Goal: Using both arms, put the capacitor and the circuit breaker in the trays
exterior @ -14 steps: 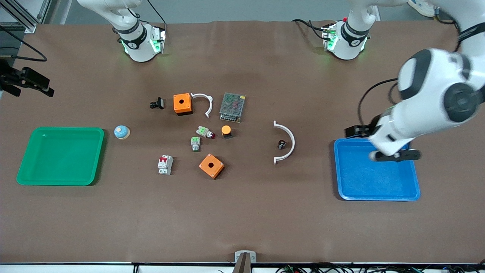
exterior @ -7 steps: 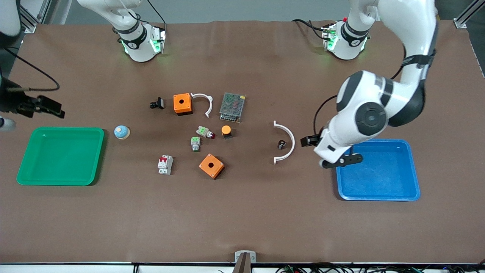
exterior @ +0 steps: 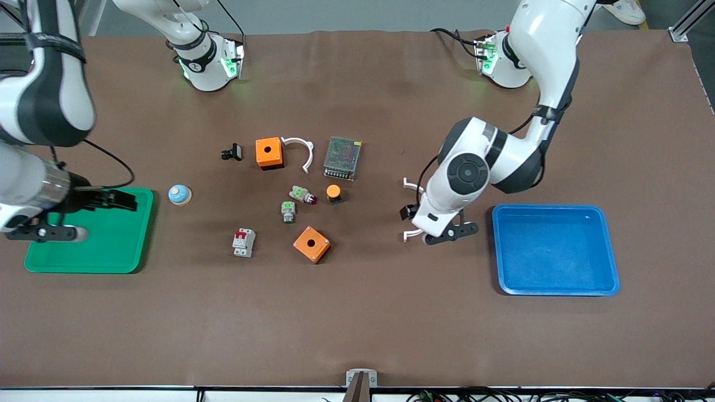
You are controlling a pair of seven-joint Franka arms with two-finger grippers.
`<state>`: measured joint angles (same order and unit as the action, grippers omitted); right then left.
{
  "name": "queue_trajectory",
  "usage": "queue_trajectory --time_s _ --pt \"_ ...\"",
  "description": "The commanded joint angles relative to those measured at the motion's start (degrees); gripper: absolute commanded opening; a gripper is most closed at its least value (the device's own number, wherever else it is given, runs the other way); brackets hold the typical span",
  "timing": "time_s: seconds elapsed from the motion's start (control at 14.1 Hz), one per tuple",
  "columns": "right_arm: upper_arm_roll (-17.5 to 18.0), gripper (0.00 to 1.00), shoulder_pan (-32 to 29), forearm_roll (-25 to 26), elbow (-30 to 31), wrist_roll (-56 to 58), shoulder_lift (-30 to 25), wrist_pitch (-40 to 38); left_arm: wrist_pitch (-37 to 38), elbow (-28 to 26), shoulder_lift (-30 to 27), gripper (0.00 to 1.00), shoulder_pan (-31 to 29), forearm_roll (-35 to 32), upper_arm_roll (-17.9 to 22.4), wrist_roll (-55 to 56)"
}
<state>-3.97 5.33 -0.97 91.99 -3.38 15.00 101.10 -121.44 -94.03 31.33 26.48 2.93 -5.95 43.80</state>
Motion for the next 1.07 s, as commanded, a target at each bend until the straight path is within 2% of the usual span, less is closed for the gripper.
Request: queue_trajectory --time_s 0.0,0.21,0.36,0.5,0.85,0.99 --pt "0.0 1.0 4.2 -0.2 2.7 -6.5 1.0 4.5 -5.9 -5.6 -1.4 1.0 1.1 -2.2 0.4 1.9" --pt "0.1 1.0 6.9 -0.2 4.0 -10.1 4.4 9.8 -12.2 -10.4 -1.4 1.0 1.7 -3.1 0.4 2.8" --pt "0.1 1.0 8.4 -3.3 5.6 -10.3 6.1 14.3 -15.9 -12.5 -1.1 1.0 2.6 -3.3 0.4 2.9" --pt "0.1 1.0 8.7 -5.6 7.6 -10.3 7.6 18.8 -17.7 -13.0 -0.3 1.0 2.7 -3.4 0.5 3.0" --pt "0.1 1.0 12.4 -5.9 12.9 -12.9 12.1 32.6 -19.3 -13.0 1.7 0.97 2.8 -5.9 0.5 5.1" --pt "0.0 1.0 13.2 -5.9 13.7 -13.3 14.1 35.9 -20.3 -12.8 2.6 0.95 2.8 -5.9 0.5 5.8"
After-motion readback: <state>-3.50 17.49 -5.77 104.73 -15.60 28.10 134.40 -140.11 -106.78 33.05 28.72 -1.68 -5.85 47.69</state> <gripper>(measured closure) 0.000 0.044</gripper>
